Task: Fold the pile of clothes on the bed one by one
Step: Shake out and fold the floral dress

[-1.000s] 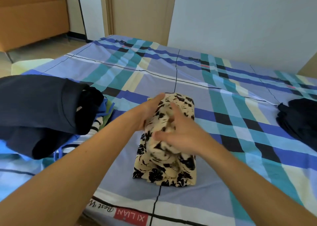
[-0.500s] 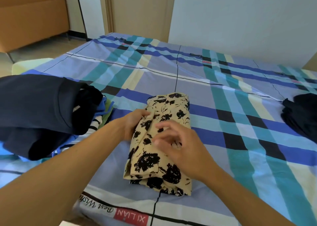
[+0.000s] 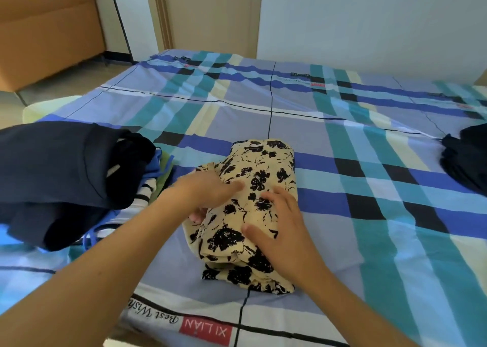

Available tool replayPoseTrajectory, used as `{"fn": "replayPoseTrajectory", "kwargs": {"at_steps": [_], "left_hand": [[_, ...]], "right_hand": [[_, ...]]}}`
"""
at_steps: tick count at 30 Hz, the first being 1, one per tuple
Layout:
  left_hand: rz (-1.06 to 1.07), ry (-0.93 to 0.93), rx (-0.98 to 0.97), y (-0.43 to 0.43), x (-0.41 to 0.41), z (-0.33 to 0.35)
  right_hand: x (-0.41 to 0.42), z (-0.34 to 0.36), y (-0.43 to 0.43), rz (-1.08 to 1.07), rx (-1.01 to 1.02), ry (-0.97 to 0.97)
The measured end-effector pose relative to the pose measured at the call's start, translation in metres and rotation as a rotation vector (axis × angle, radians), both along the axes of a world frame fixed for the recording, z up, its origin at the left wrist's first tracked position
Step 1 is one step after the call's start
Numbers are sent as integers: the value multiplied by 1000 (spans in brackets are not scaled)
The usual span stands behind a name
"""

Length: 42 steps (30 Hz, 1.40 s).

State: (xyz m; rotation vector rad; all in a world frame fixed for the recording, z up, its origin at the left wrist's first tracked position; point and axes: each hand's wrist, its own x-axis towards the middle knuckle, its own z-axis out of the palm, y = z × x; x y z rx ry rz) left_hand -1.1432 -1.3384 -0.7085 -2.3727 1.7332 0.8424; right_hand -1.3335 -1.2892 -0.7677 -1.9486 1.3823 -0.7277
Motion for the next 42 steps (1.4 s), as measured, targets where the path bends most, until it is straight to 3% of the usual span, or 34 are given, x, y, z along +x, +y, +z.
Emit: {"fn": "replayPoseTrajectory", "kwargs": {"at_steps": [3,8,13,18,21,23,24,26,28,30,32,35,39,42], "left_hand": [[37,129,-49,-3,0,-8],[196,635,-121,-6,-7,-12],[187,1254,-65,0,-24,-11],[398,1496,69,6,-26,-47],[469,1294,54,1,-29,-52],[387,904,-180,-8,-35,-41],[282,685,-358,-12,-37,-35],[-151,321,-805,-18,-36,-24],[-590,226,-943,-26,-35,-21],[-800,279,-791,-40,-42,-23],[-823,167,-603,-59,-47,-36],[-723,-25,-433,-84,-50,-64],[-526,3,-395,-105,-51,-76],[-415,2,-394,-108,-48,-77]], "right_hand": [[-1,1,0,-21,35,-50],[-6,3,0,-9,65,-118],[-17,5,-3,-25,104,-235],[-21,9,-6,-76,127,-317],[-12,7,-5,-82,60,-137],[-8,4,-5,-54,16,8],[-7,2,-4,-40,9,80],[-4,-1,0,-18,8,220],[0,-3,6,-13,11,335],[5,-4,18,-23,-36,431],[9,-7,32,-12,-72,491],[7,-18,48,1,-47,522],[0,-24,48,-7,23,464],[-3,-8,44,-54,125,275]]}}
